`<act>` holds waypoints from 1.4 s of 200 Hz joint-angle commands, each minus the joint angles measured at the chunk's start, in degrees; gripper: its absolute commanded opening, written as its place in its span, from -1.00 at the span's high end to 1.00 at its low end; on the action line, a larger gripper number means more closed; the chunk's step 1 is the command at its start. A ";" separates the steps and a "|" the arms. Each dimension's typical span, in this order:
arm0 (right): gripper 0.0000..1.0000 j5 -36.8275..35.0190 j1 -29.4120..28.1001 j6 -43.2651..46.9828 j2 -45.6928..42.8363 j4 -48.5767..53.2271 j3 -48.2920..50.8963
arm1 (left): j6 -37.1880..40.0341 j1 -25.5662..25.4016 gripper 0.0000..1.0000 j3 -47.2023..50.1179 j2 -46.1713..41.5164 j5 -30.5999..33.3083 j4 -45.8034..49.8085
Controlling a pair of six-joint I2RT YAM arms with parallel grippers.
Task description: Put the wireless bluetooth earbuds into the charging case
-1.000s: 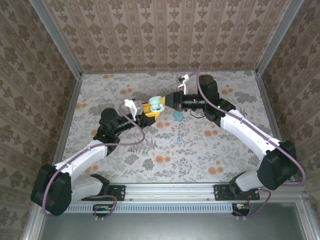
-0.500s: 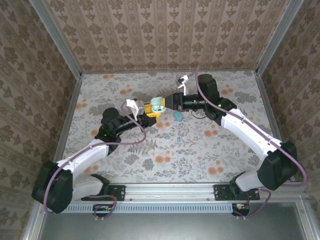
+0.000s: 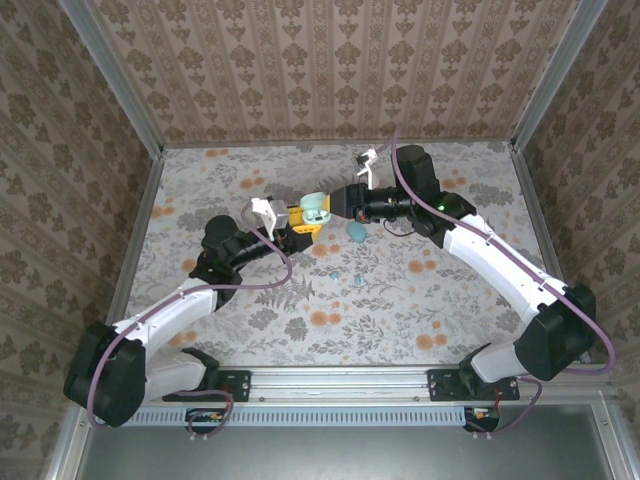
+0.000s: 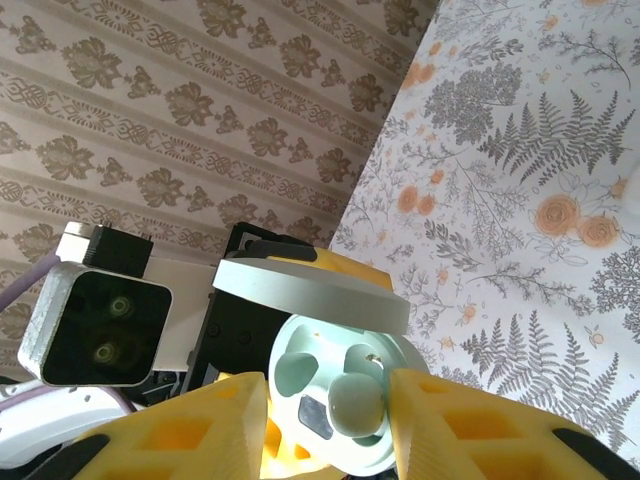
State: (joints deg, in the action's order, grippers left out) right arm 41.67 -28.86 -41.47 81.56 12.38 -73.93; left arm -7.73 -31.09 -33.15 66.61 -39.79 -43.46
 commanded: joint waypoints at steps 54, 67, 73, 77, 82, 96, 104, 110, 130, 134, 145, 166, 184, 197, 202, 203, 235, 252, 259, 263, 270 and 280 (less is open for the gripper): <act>0.21 -3.92 -0.42 2.89 -3.66 6.15 -2.93 | 0.30 -0.02 0.44 -2.18 -0.87 0.33 -2.21; 0.24 -3.67 -0.41 2.80 -3.75 6.60 -3.06 | 0.42 -0.02 0.44 -2.14 -0.95 0.41 -2.07; 0.27 -3.49 -0.41 2.68 -3.70 6.60 -3.00 | 0.43 -0.02 0.44 -2.14 -0.95 0.49 -2.00; 0.30 -3.36 -0.41 2.59 -3.80 6.53 -2.97 | 0.43 -0.02 0.44 -2.18 -0.93 0.46 -2.02; 0.32 -3.27 -0.41 2.39 -3.83 6.40 -2.95 | 0.43 -0.02 0.44 -2.23 -0.87 0.45 -1.98; 0.36 -2.82 -0.49 1.85 -3.69 6.13 -2.95 | 0.41 -0.02 0.44 -2.32 -0.78 0.33 -2.06; 0.37 -2.67 -0.49 1.65 -3.52 6.15 -3.05 | 0.43 -0.02 0.44 -2.34 -0.72 0.18 -2.08; 0.38 -2.60 -0.58 1.66 -3.43 6.14 -3.05 | 0.43 -0.02 0.44 -2.36 -0.67 0.17 -2.02; 0.38 -2.37 -0.78 1.44 -2.86 6.20 -3.07 | 0.41 -0.02 0.44 -2.43 -0.69 0.17 -2.06; 0.37 -2.30 -0.87 1.40 -2.75 6.23 -3.12 | 0.43 -0.02 0.44 -2.45 -0.65 0.21 -2.06; 0.38 -2.23 -1.01 1.30 -2.39 6.46 -3.31 | 0.43 -0.02 0.44 -2.45 -0.78 0.28 -2.06; 0.37 -2.12 -1.15 1.21 -2.19 6.77 -3.57 | 0.43 -0.02 0.45 -2.43 -0.78 0.24 -2.02; 0.36 -2.54 -1.33 1.22 -2.18 6.99 -3.66 | 0.50 -0.02 0.45 -2.40 -0.89 0.20 -1.98; 0.36 -2.65 -1.28 1.35 -0.55 6.94 -3.74 | 0.49 -0.02 0.44 -2.35 -1.04 0.18 -1.76; 0.37 -2.65 -1.37 1.25 -0.52 6.73 -3.74 | 0.52 -0.02 0.45 -2.36 -1.13 0.16 -1.71; 0.37 -2.65 -1.37 1.23 -0.52 6.71 -3.71 | 0.52 -0.02 0.45 -2.36 -1.13 0.15 -1.71; 0.40 -2.45 -1.81 1.28 0.43 6.51 -4.71 | 0.68 -0.06 0.45 -2.41 -1.11 -0.28 -1.28; 0.40 -2.98 -1.90 1.24 0.85 6.36 -4.86 | 0.70 -0.11 0.44 -2.39 -1.09 -0.52 -1.12; 0.40 -3.08 -1.90 1.27 0.95 6.12 -4.85 | 0.83 -0.11 0.45 -2.53 -1.13 -0.66 -0.85; 0.40 -3.08 -1.90 1.22 1.00 6.06 -4.90 | 0.91 -0.19 0.44 -2.54 -1.13 -0.68 -0.68; 0.40 -3.15 -1.90 1.26 1.13 6.00 -5.07 | 0.96 -0.15 0.44 -2.54 -1.22 -0.72 -0.49; 0.41 -3.58 -1.97 1.30 1.15 6.34 -5.27 | 1.05 -0.20 0.44 -2.49 -1.22 -0.73 -0.41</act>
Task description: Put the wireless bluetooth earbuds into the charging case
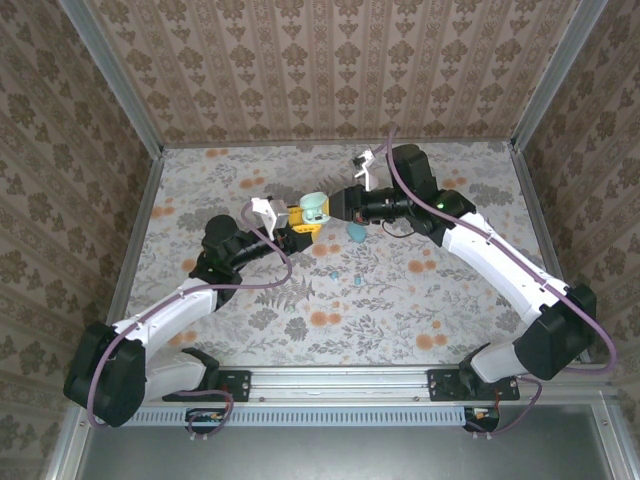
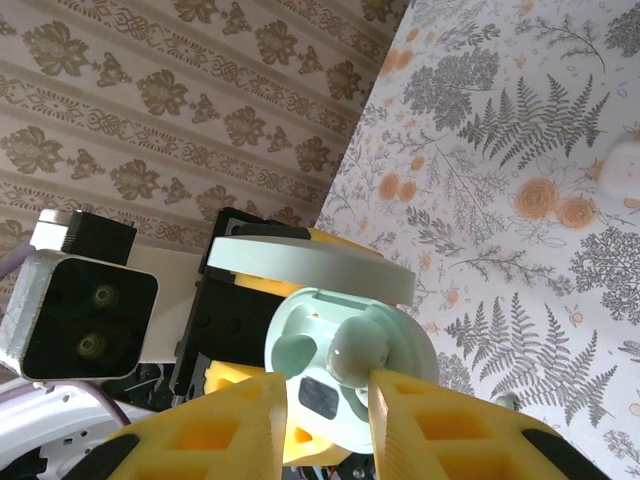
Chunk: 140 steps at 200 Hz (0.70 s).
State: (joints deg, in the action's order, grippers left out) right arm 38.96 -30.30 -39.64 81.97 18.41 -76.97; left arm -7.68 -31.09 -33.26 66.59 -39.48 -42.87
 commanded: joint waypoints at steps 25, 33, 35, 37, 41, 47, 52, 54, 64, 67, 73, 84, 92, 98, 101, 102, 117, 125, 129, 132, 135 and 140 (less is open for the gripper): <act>0.40 -2.42 -0.55 0.30 0.82 1.49 -2.60 | 1.09 -0.29 0.44 -2.52 -1.20 -1.13 -1.03; 0.40 -2.85 -0.55 0.51 0.89 1.90 -2.74 | 1.09 -0.29 0.44 -2.60 -1.15 -1.08 -0.99; 0.40 -2.97 -0.57 0.59 0.90 1.96 -2.75 | 1.09 -0.29 0.44 -2.67 -1.12 -1.09 -0.94; 0.40 -3.02 -0.59 0.61 0.91 1.97 -2.79 | 1.05 -0.29 0.45 -2.64 -1.20 -1.11 -0.93; 0.40 -3.17 -0.63 0.69 0.88 2.23 -2.71 | 1.09 -0.24 0.45 -2.64 -1.11 -1.04 -1.03; 0.40 -3.40 -0.63 0.91 0.89 2.56 -2.89 | 1.09 -0.28 0.45 -2.76 -1.11 -1.04 -0.97; 0.40 -3.75 -0.64 1.19 0.73 3.08 -3.05 | 1.09 -0.29 0.44 -2.77 -1.17 -1.03 -1.01; 0.39 -3.88 -0.68 1.29 0.73 3.22 -3.02 | 1.09 -0.29 0.44 -2.78 -1.13 -0.97 -0.99; 0.40 -4.44 -0.72 1.94 0.64 4.09 -3.07 | 1.09 -0.29 0.44 -2.78 -1.13 -0.90 -1.08; 0.40 -4.51 -0.72 2.11 0.60 4.33 -3.05 | 1.09 -0.31 0.44 -2.78 -1.11 -0.75 -1.07; 0.40 -4.83 -0.72 2.37 0.40 4.80 -3.04 | 1.12 -0.29 0.44 -2.86 -1.06 -0.64 -1.07; 0.40 -5.74 -0.80 2.83 0.12 5.82 -3.09 | 1.11 -0.29 0.45 -2.82 -1.11 -0.56 -1.05; 0.40 -6.23 -0.85 3.15 -0.06 6.25 -3.10 | 1.10 -0.29 0.44 -2.86 -1.02 -0.55 -1.04; 0.40 -6.46 -0.90 3.28 -0.23 6.38 -3.08 | 1.10 -0.37 0.45 -2.91 -0.94 -0.57 -0.99; 0.40 -6.51 -0.91 3.29 -0.23 6.37 -3.10 | 1.17 -0.35 0.45 -2.95 -0.89 -0.57 -1.02; 0.40 -6.52 -0.90 3.31 -0.24 6.33 -3.10 | 1.17 -0.36 0.44 -3.00 -0.87 -0.63 -1.05; 0.40 -6.53 -1.03 3.03 -0.03 5.89 -3.40 | 1.09 -0.37 0.45 -3.13 -0.59 -0.83 -1.00; 0.40 -6.62 -1.30 2.92 0.24 5.76 -3.76 | 1.09 -0.46 0.45 -3.22 -0.42 -0.98 -1.05; 0.40 -6.69 -1.37 2.94 0.40 5.75 -4.03 | 1.09 -0.54 0.44 -3.26 -0.32 -0.95 -1.03; 0.40 -6.76 -1.46 2.98 0.51 5.82 -4.17 | 1.09 -0.59 0.44 -3.29 -0.23 -0.96 -1.04; 0.40 -6.93 -1.55 3.03 0.67 5.95 -4.50 | 1.09 -0.63 0.44 -3.31 -0.15 -0.95 -1.01; 0.40 -7.28 -1.72 3.18 0.96 6.35 -4.82 | 1.04 -0.72 0.45 -3.46 -0.14 -1.02 -1.01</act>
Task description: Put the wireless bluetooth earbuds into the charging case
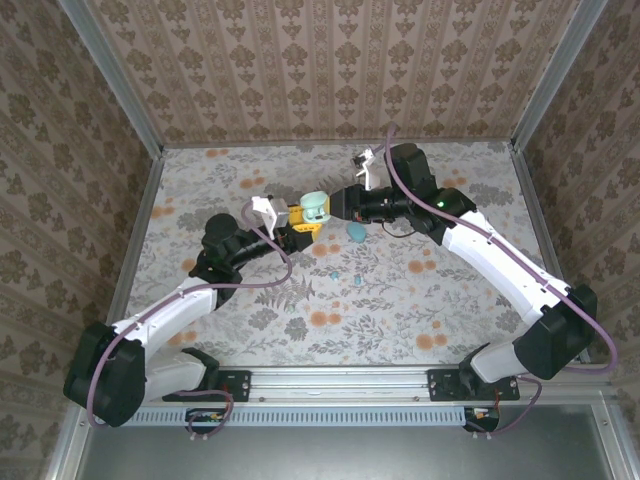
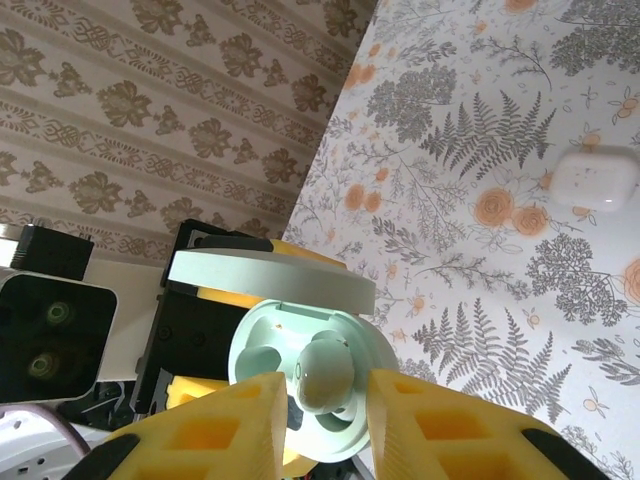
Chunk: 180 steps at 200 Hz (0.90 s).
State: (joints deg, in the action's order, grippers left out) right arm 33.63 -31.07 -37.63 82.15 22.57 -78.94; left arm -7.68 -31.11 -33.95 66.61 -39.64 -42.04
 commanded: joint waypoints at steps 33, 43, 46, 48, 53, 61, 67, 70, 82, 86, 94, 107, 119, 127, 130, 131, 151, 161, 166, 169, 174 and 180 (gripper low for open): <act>0.41 -3.13 -1.62 2.08 2.00 3.39 -4.16 | 1.42 -0.88 0.44 -2.99 0.01 -0.88 -1.55; 0.46 -3.22 -1.71 2.16 2.13 3.37 -4.20 | 1.44 -0.88 0.45 -2.99 0.03 -0.80 -1.55; 0.46 -3.29 -1.71 2.19 2.18 3.30 -4.13 | 1.44 -0.88 0.45 -2.99 0.01 -0.79 -1.55; 0.46 -3.30 -1.71 2.27 2.15 3.28 -4.17 | 1.44 -0.94 0.44 -2.99 0.01 -0.79 -1.57; 0.46 -3.34 -1.78 2.22 2.28 3.32 -4.17 | 1.50 -0.96 0.45 -3.02 0.06 -0.82 -1.51; 0.51 -3.29 -1.80 2.40 2.27 3.20 -4.13 | 1.51 -0.97 0.44 -3.04 0.07 -0.81 -1.44; 0.54 -3.01 -1.80 2.60 2.34 3.10 -4.18 | 1.52 -0.89 0.45 -3.04 0.11 -0.81 -1.43; 0.54 -2.93 -1.80 2.75 2.32 3.14 -4.15 | 1.53 -0.96 0.45 -3.05 0.10 -0.82 -1.38; 0.52 -2.82 -1.80 3.40 2.23 3.57 -4.28 | 1.61 -0.97 0.45 -2.94 0.02 -0.80 -1.28; 0.51 -2.93 -1.85 3.59 2.22 3.82 -4.30 | 1.57 -0.97 0.44 -2.95 0.01 -0.76 -1.29; 0.50 -3.04 -1.80 4.07 1.93 4.20 -4.31 | 1.66 -0.97 0.45 -2.87 0.04 -0.73 -1.29; 0.48 -2.59 -1.84 4.79 1.27 4.38 -4.17 | 1.79 -0.97 0.45 -2.78 -0.15 -0.37 -1.29; 0.46 -1.86 -1.71 5.04 0.30 3.96 -3.96 | 1.95 -0.97 0.45 -2.43 -0.33 0.56 -1.29; 0.42 -1.89 -1.71 5.10 -0.62 3.61 -3.63 | 2.12 -0.88 0.45 -2.06 -0.58 1.44 -1.29; 0.41 -1.94 -1.67 5.11 -0.99 3.53 -3.52 | 2.08 -0.83 0.45 -1.96 -0.67 1.75 -1.29; 0.41 -1.96 -1.69 5.06 -1.14 3.49 -3.42 | 2.07 -0.81 0.45 -1.89 -0.68 1.84 -1.29; 0.37 -3.47 -0.91 5.06 -4.31 2.76 -1.60 | 1.95 -0.36 0.45 -0.97 -1.50 2.46 -1.17; 0.36 -4.44 -0.30 4.88 -5.33 2.79 -0.65 | 1.75 0.04 0.46 -0.19 -2.10 4.63 -1.20; 0.36 -4.69 -0.02 4.80 -5.78 2.74 -0.12 | 1.64 0.36 0.46 0.16 -2.37 5.02 -1.12; 0.36 -4.75 0.16 4.70 -5.93 2.60 0.25 | 1.56 0.57 0.46 0.31 -2.63 5.21 -0.96; 0.35 -4.79 0.38 4.69 -6.16 2.43 0.83 | 1.38 1.00 0.46 0.71 -2.98 5.56 -0.98; 0.35 -4.89 0.63 4.64 -6.22 2.51 1.44 | 1.13 1.63 0.46 1.27 -3.46 5.92 -1.02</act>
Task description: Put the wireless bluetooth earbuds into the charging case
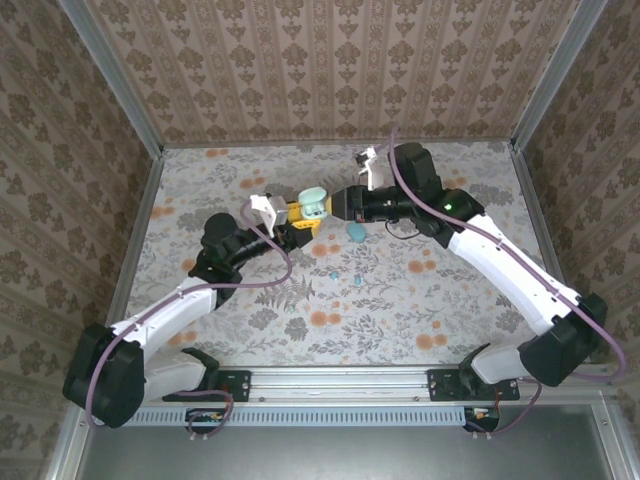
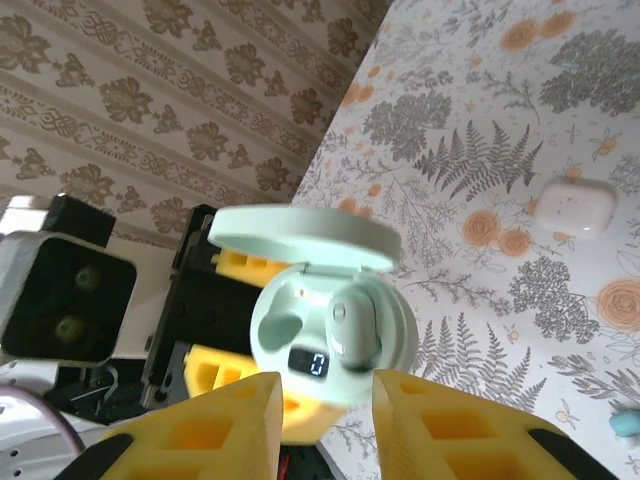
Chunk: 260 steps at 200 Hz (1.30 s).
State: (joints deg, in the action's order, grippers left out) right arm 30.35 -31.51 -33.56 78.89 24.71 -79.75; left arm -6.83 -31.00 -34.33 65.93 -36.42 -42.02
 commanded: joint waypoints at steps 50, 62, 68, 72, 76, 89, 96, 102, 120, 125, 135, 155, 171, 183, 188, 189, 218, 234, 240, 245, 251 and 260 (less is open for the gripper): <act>0.32 -0.48 0.86 -0.60 4.09 3.09 5.92 | -2.82 9.53 0.47 6.36 -9.52 4.31 0.14; 0.32 -0.05 0.00 -0.92 6.63 2.82 6.89 | -2.76 11.07 0.46 7.39 -12.63 5.17 2.32; 0.31 0.07 -0.64 -1.19 7.89 2.87 7.16 | -2.46 11.72 0.46 7.81 -14.26 5.70 3.95; 0.31 0.11 -1.15 -1.38 8.77 3.03 7.26 | -2.20 12.19 0.46 8.08 -15.40 6.08 5.08; 0.31 0.26 -1.72 -1.35 9.88 3.09 7.31 | -1.95 12.62 0.46 8.38 -16.61 6.44 6.19; 0.30 0.95 -3.85 -1.14 13.29 2.89 7.50 | -1.45 13.94 0.46 9.24 -20.36 7.87 9.50; 0.30 1.35 -4.97 -1.09 15.24 2.72 7.50 | -1.22 14.58 0.47 9.72 -22.27 8.72 11.10; 0.30 1.53 -6.02 -1.15 16.92 2.48 7.50 | -1.09 15.12 0.46 10.08 -24.10 9.46 12.30; 0.29 2.38 -9.19 -1.17 22.05 2.51 6.53 | -0.43 16.52 0.46 10.51 -28.54 11.05 16.38; 0.29 2.42 -10.06 -1.00 23.27 2.47 6.22 | -0.26 16.90 0.46 10.44 -29.56 11.28 17.48; 0.28 2.13 -11.45 -0.91 25.65 2.88 5.31 | 0.13 17.35 0.46 10.42 -31.19 11.38 19.18; 0.27 2.33 -13.34 -0.84 29.48 2.93 4.13 | 0.30 17.81 0.46 10.42 -33.44 11.71 21.08; 0.26 3.00 -14.49 -0.74 31.81 2.80 3.43 | 0.39 17.99 0.46 10.42 -34.52 11.65 22.07; 0.24 4.86 -15.10 -0.63 33.60 2.76 2.53 | 0.31 18.00 0.46 10.42 -34.84 11.51 22.38; 0.24 5.09 -15.36 -0.65 34.31 2.95 2.08 | 0.24 18.00 0.46 10.50 -34.90 11.36 22.40; 0.24 5.08 -15.39 -0.64 34.44 2.96 2.06 | 0.20 18.00 0.46 10.50 -34.90 11.28 22.41; 0.24 5.63 -16.55 -0.89 37.37 3.02 0.24 | -0.53 18.00 0.45 10.60 -34.81 10.24 22.02; 0.23 5.78 -16.83 -0.88 38.58 3.58 -0.76 | -0.55 18.03 0.45 10.60 -34.82 10.23 22.02; 0.23 5.90 -17.00 -0.72 38.98 3.59 -1.01 | -0.60 18.00 0.45 10.51 -34.75 10.23 22.02; 0.23 6.12 -17.07 -0.72 39.28 3.57 -1.16 | -0.55 18.00 0.45 10.51 -34.79 10.23 21.98; 0.23 6.25 -17.13 -0.78 39.57 3.80 -1.43 | -0.47 18.01 0.45 10.51 -34.80 10.19 21.98; 0.23 6.48 -17.14 -0.56 40.11 4.15 -1.80 | -0.46 18.00 0.46 10.51 -34.81 10.23 21.88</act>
State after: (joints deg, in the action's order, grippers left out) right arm 35.00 -48.23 -34.46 117.12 26.24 -79.29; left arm -7.68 -13.41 -24.05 31.86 -25.63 -19.31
